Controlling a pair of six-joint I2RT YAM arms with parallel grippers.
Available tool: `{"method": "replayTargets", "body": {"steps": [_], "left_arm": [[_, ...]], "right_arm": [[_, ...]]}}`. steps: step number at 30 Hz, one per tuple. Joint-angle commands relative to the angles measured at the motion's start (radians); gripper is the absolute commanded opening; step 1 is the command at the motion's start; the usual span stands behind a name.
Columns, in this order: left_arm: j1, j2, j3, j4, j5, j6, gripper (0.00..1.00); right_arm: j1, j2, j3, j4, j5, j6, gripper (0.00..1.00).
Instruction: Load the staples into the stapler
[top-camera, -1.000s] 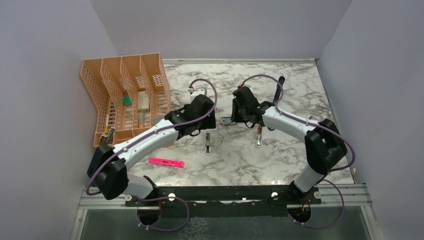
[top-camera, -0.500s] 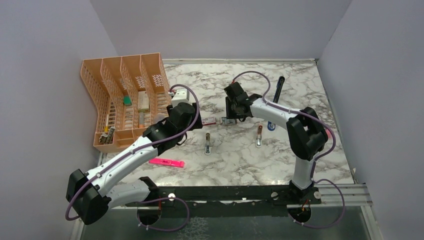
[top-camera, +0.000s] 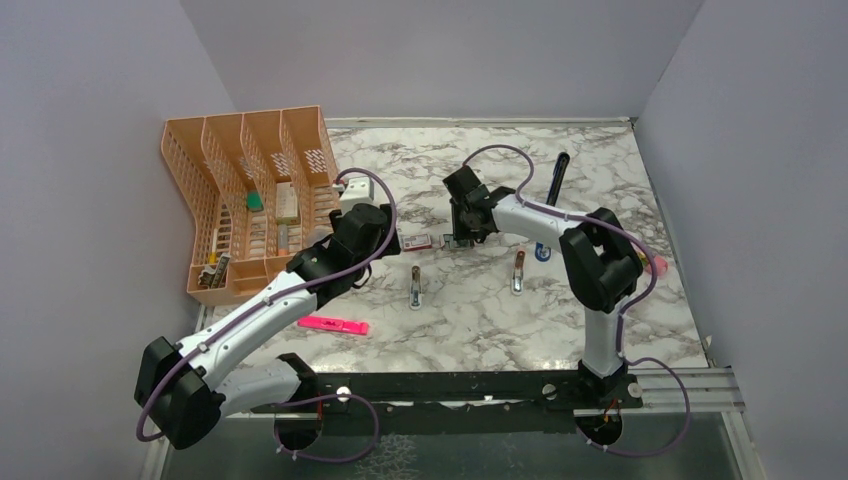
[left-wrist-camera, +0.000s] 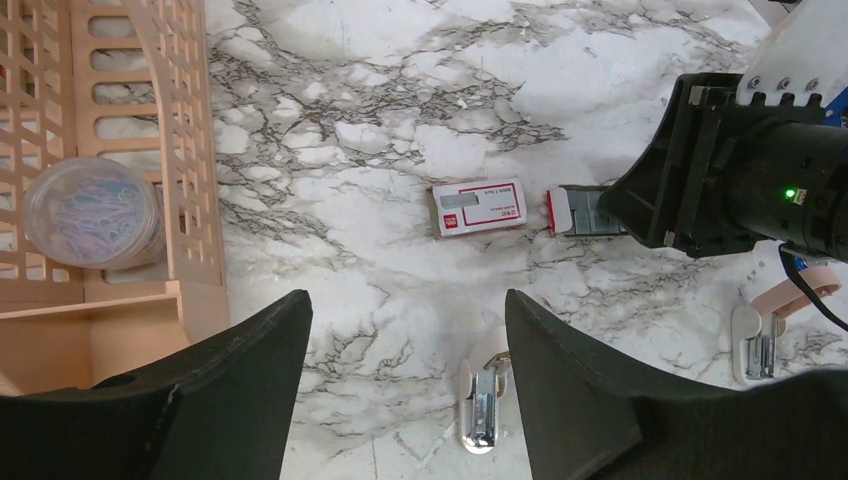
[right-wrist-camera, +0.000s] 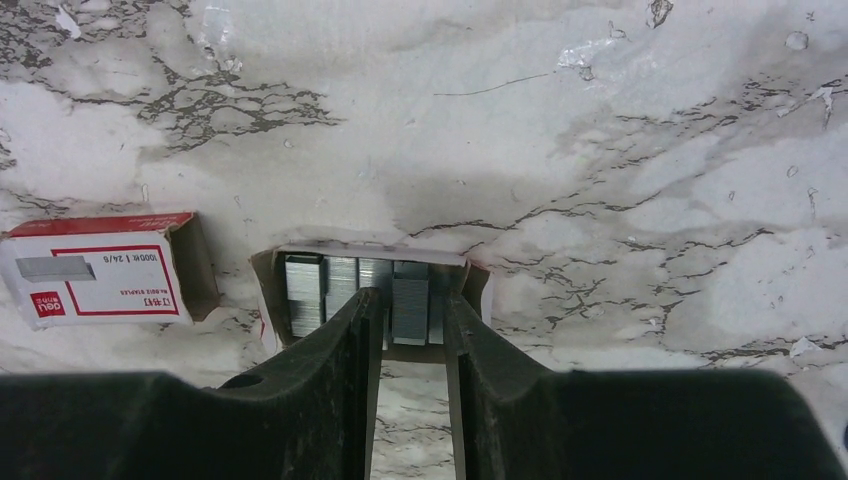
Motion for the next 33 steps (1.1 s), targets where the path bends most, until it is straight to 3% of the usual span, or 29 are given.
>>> {"method": "replayTargets", "body": {"steps": [1,13,20,33], "left_arm": [[0.012,0.001,-0.017,0.021,0.012,0.007,0.72],[0.026,0.028,-0.023,0.022,0.029,0.002,0.72],[0.034,0.044,-0.021,0.023,0.039,0.004,0.71],[0.039,0.052,-0.026,0.025,0.052,0.005,0.71]], "right_arm": [[0.0,0.024,0.032,0.004,0.051,0.023,0.33],[0.0,0.051,0.029,0.029,0.043,0.042,0.3],[0.0,0.05,0.035,0.004,0.035,0.04,0.22],[0.001,-0.081,0.006,-0.004,0.032,0.033,0.2]]}}
